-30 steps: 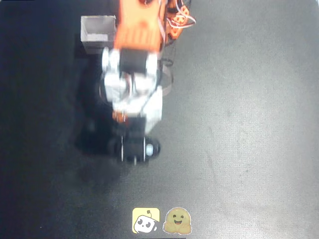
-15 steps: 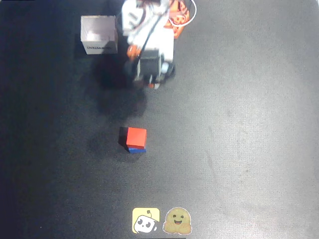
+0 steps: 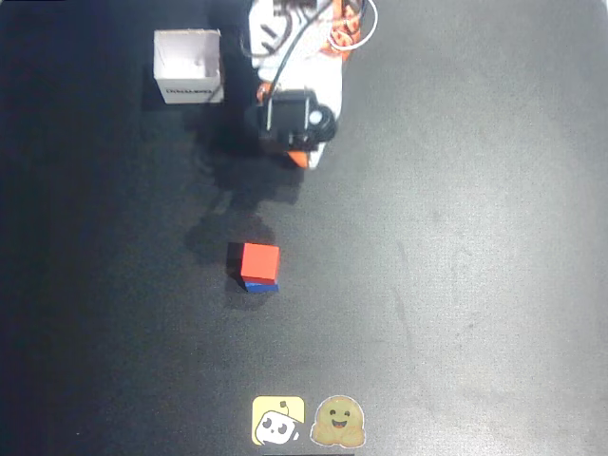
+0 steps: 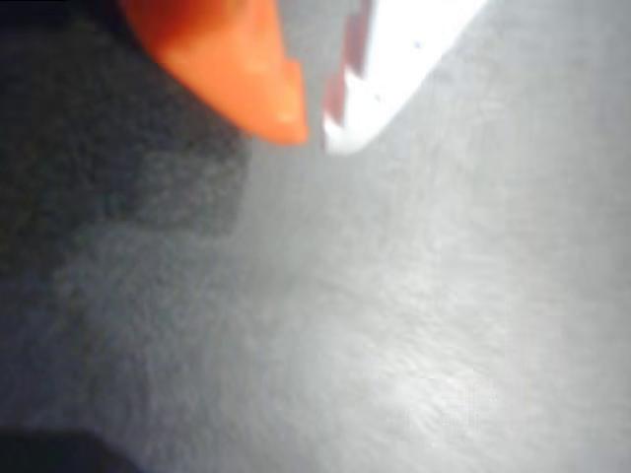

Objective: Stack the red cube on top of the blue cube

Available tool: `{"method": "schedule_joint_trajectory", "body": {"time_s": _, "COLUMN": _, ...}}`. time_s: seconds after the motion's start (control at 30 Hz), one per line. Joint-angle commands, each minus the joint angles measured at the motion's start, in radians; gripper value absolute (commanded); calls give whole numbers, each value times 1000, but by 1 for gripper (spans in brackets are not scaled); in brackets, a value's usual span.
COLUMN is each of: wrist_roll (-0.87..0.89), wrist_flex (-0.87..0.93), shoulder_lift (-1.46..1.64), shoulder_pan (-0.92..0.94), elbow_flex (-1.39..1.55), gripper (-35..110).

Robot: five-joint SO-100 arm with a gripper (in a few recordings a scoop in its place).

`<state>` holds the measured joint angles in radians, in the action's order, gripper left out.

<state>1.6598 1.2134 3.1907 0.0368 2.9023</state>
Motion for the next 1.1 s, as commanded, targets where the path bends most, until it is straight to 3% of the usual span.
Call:
{"method": "schedule_joint_trajectory", "body": {"time_s": 0.0, "wrist_roll": 11, "wrist_flex": -35, "shoulder_lift": 5, "shoulder_pan": -8, "elbow_flex": 51, "gripper": 0}}
{"method": "schedule_joint_trajectory", "body": {"time_s": 0.3, "wrist_roll": -54, "wrist_flex": 132, "shoulder_lift": 6, "shoulder_pan": 3, "elbow_flex": 51, "gripper": 0}}
{"method": "schedule_joint_trajectory", "body": {"time_s": 1.07, "wrist_roll": -78, "wrist_flex": 135, "shoulder_lift": 6, "shoulder_pan": 5, "elbow_flex": 52, "gripper": 0}}
